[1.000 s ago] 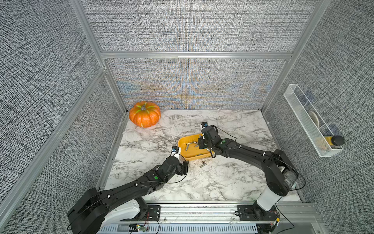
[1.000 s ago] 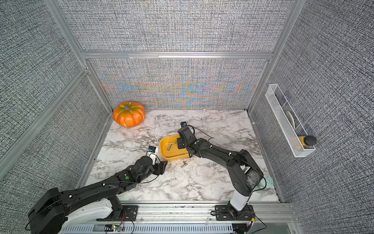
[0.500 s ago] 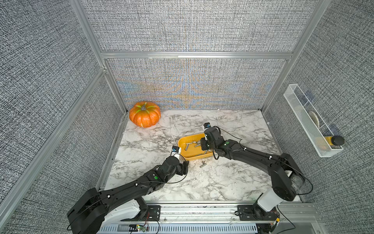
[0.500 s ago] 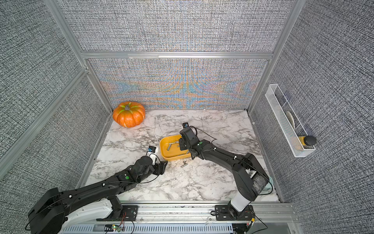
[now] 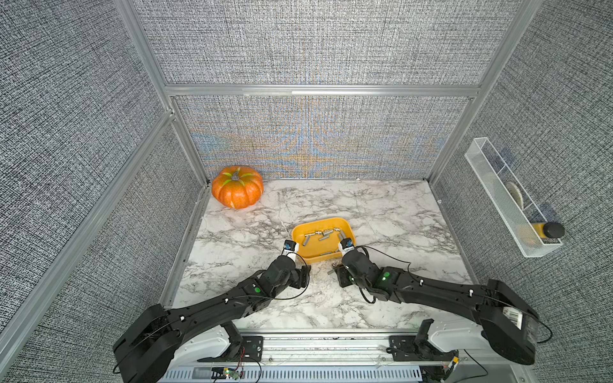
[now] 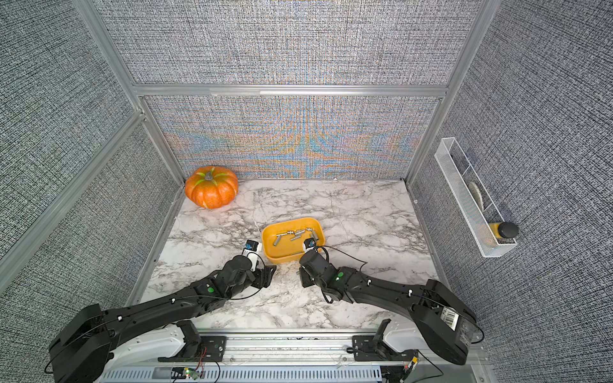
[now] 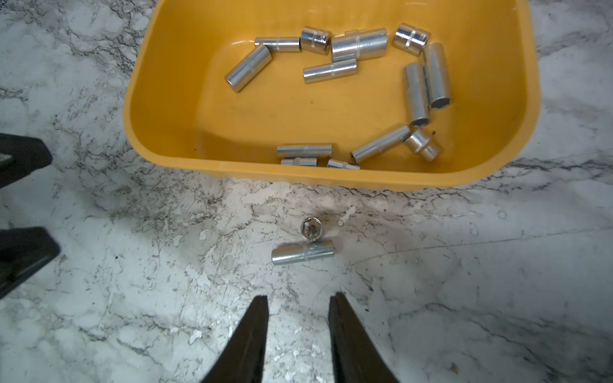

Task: Put the socket on the desktop into the storage box
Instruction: Pick up the socket head from the center of the board.

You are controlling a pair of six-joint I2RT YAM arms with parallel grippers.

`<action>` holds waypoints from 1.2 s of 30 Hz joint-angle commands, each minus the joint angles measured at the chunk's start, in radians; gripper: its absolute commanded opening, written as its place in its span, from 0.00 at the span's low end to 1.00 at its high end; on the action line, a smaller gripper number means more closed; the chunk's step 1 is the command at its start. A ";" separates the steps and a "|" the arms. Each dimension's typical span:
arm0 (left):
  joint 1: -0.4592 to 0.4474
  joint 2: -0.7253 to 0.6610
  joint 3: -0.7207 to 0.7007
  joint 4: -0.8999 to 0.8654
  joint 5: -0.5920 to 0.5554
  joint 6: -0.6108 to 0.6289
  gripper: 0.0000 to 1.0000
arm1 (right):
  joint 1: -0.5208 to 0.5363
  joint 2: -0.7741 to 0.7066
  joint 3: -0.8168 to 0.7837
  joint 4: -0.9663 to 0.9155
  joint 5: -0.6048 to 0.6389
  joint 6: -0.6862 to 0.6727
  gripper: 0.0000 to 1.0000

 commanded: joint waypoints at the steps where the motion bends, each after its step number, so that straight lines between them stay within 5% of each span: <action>1: -0.001 0.007 0.008 0.026 0.012 0.010 0.80 | 0.001 0.044 0.002 0.087 0.007 0.023 0.36; 19: -0.001 -0.011 0.003 0.024 0.004 0.013 0.80 | -0.051 0.256 0.081 0.156 -0.014 -0.023 0.33; 36: 0.000 -0.009 0.004 0.023 0.005 0.013 0.80 | -0.040 0.300 0.096 0.119 0.017 -0.023 0.28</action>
